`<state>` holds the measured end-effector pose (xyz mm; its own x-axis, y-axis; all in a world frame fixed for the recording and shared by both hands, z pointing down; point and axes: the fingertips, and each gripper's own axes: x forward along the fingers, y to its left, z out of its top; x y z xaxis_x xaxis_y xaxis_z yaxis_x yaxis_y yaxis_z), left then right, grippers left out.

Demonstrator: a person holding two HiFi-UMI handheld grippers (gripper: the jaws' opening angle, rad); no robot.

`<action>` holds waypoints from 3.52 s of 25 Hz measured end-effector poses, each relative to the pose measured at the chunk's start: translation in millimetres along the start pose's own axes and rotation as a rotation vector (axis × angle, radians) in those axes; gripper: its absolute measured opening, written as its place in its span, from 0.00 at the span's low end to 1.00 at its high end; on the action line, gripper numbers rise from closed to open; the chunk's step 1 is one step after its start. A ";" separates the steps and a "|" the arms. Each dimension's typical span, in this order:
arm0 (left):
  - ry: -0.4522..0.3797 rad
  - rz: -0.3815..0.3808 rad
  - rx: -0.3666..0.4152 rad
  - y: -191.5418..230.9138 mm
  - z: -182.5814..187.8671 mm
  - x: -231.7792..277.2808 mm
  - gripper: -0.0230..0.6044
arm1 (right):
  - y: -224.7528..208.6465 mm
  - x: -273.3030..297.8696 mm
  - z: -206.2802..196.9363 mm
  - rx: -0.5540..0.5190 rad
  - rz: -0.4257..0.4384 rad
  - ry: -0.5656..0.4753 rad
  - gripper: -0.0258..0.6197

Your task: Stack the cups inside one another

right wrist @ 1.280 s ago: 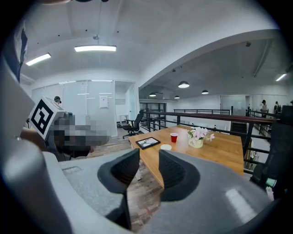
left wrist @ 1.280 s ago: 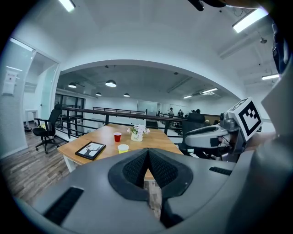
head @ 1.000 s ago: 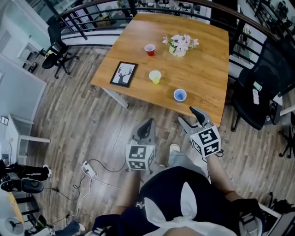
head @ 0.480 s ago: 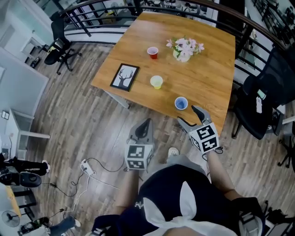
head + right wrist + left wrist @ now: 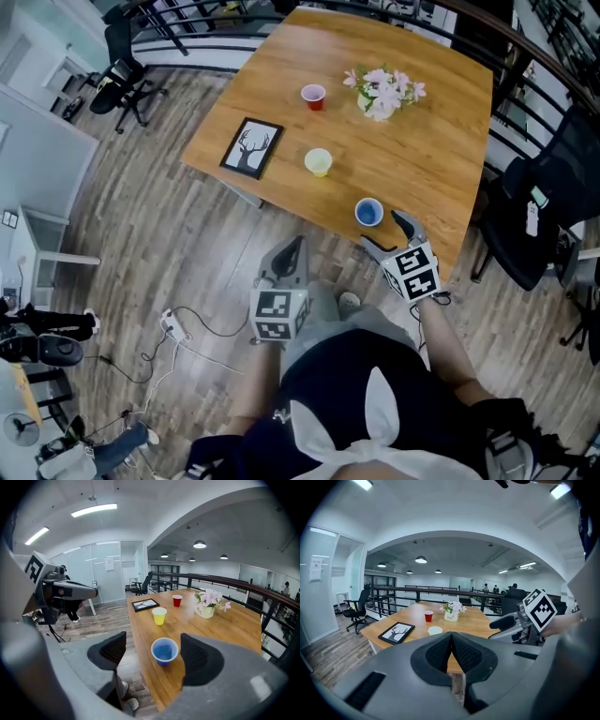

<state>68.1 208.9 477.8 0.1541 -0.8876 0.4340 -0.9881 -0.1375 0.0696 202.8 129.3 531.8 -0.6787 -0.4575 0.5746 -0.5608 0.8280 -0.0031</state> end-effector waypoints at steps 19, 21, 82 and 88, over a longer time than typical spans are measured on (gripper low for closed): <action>0.106 -0.115 0.062 47.1 13.5 88.8 0.07 | -27.6 88.9 -48.1 0.034 -0.042 0.252 0.64; 0.112 -0.131 0.066 50.6 14.9 97.6 0.07 | -31.2 94.8 -49.9 0.051 -0.049 0.262 0.64; 0.046 -0.121 0.027 154.0 81.5 162.3 0.07 | -73.0 100.6 137.1 0.048 -0.088 0.042 0.54; 0.032 -0.137 0.033 173.1 87.6 171.6 0.07 | -72.6 113.4 157.8 0.046 -0.109 0.028 0.54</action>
<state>-76.7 -5.7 485.7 0.2866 -0.8452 0.4512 -0.9573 -0.2707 0.1010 91.7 -33.9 468.1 -0.5995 -0.5337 0.5965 -0.6519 0.7580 0.0231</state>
